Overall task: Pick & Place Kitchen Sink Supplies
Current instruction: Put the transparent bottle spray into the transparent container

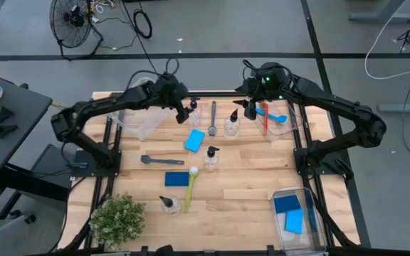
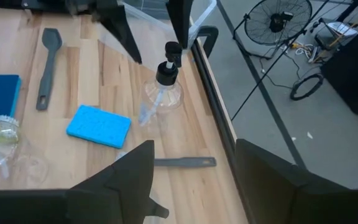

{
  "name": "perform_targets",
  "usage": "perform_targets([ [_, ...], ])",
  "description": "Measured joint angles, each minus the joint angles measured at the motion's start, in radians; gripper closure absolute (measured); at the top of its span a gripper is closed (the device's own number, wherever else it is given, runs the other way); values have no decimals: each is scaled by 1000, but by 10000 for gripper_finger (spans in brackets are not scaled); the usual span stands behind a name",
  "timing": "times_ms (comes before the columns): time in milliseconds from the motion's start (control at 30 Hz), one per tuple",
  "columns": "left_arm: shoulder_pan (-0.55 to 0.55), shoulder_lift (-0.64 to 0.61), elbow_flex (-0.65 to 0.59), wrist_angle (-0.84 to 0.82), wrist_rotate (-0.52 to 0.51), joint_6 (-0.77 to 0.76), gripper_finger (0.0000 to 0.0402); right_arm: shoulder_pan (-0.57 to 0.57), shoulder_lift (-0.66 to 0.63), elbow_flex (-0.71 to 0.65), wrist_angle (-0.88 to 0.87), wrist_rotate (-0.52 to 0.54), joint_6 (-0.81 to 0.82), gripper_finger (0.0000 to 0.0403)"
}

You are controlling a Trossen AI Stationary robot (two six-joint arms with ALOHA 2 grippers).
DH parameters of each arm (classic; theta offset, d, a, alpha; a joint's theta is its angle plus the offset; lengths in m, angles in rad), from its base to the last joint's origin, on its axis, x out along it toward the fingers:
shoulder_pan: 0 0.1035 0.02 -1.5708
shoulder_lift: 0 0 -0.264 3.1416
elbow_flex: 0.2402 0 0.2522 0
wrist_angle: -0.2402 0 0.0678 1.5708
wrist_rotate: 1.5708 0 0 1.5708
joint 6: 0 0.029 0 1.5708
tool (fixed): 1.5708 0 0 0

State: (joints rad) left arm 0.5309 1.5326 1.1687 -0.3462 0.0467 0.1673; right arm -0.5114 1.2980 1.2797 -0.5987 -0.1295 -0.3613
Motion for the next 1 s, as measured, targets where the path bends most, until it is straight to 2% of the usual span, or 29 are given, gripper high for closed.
perform_targets([
  [333, 6, 98, 0, 100, 9, -2, 44, 0, 0, 0, 1, 10, 12, 176],
  [467, 6, 113, -2, 101, 1, -32, 59, 0, 0, 0, 0, 10, 12, 176],
  [600, 4, 110, -2, 119, -19, -33, 99, 0, 0, 0, 0, 10, 12, 176],
  [933, -3, 109, -2, 118, -35, -47, 246, 0, 0, 0, 0, 10, 8, 176],
  [1000, -7, 109, -2, 119, -35, -47, 262, 0, 0, 0, 0, 10, 4, 176],
])
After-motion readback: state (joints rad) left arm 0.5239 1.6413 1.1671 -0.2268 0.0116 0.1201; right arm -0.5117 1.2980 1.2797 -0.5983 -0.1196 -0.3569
